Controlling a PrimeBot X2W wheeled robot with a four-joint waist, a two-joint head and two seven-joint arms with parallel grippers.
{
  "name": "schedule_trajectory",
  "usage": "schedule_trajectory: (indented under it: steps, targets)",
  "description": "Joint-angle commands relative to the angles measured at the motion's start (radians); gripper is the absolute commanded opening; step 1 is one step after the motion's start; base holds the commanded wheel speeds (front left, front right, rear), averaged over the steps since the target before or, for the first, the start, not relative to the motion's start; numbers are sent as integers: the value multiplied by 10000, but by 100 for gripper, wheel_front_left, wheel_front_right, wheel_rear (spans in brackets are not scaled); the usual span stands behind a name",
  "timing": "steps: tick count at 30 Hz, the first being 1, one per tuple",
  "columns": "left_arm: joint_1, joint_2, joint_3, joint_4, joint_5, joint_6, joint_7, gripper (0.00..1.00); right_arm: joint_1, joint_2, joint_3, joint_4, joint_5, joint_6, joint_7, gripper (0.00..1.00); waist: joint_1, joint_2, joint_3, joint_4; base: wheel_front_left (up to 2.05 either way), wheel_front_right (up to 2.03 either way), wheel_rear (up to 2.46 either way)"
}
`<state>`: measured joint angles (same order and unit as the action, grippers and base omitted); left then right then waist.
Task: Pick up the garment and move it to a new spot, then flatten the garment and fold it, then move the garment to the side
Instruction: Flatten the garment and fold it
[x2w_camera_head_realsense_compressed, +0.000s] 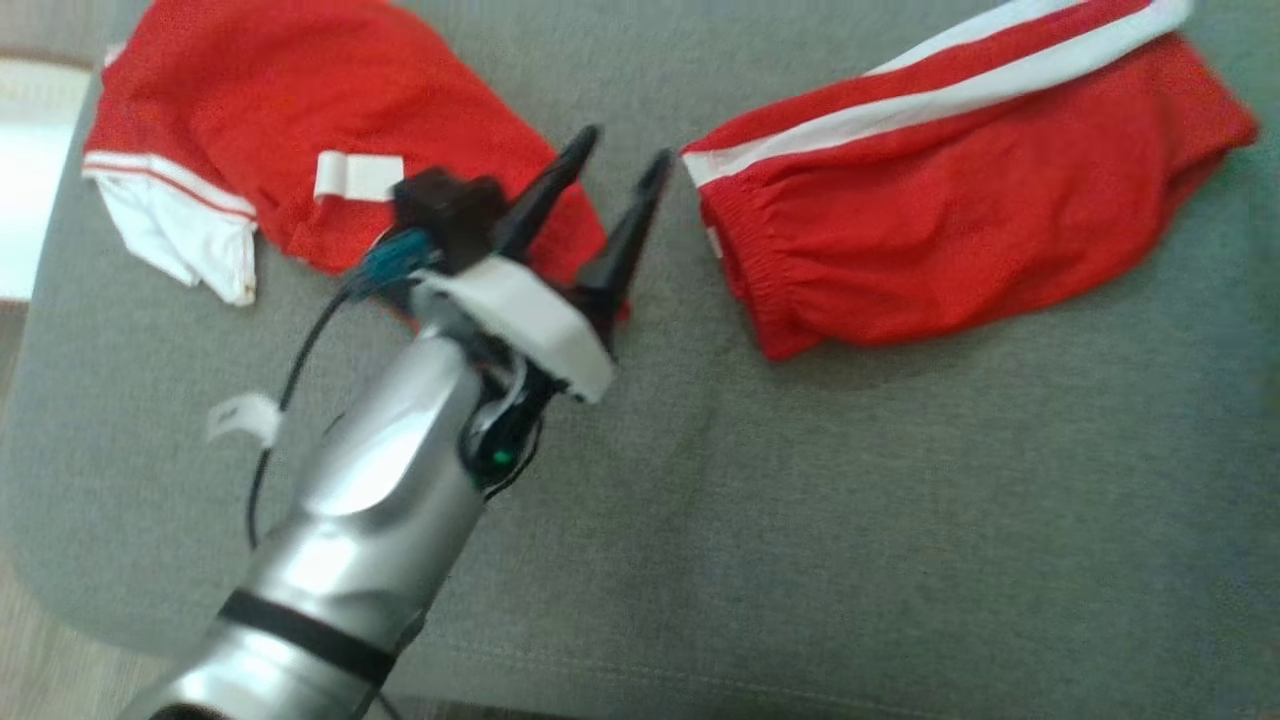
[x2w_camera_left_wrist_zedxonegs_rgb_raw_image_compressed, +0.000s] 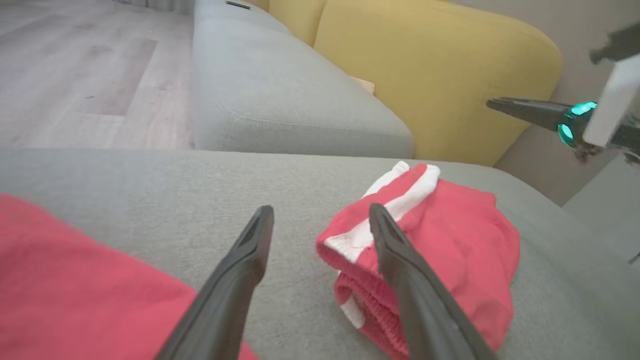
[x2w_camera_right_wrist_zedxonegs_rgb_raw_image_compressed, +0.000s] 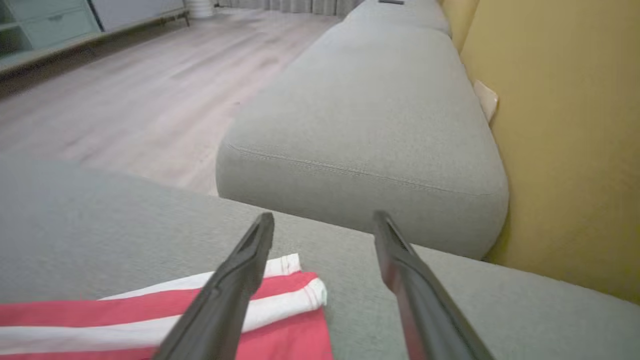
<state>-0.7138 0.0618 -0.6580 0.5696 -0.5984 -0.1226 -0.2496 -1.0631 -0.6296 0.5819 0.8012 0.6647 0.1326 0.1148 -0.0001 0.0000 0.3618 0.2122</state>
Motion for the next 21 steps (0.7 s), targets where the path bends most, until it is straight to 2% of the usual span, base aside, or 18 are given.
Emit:
schedule_trajectory:
  steps: [1,9,15,21]
  targets:
    - [104,326,690,-428,133,56,-121,100,450,152,-156,-249,144,-19,-519,100,1,0,-704,-400,0,0,0]
    - [1890,535,2906,-1735,668,229,-122,100,2245,1348,-1088,-691,664,-19,-2566,100,1,0,-2067,-949,0,0,0]
    - [3132,459,3995,-2575,1109,190,-122,100,3469,2069,-1672,-1070,595,-19,-3201,100,1,0,-2594,-1237,0,0,0]
    - [4444,263,4815,-3280,1706,62,-122,100,4961,2907,-2786,-1475,-9,-19,-3583,100,1,0,-3052,-1473,0,0,0]
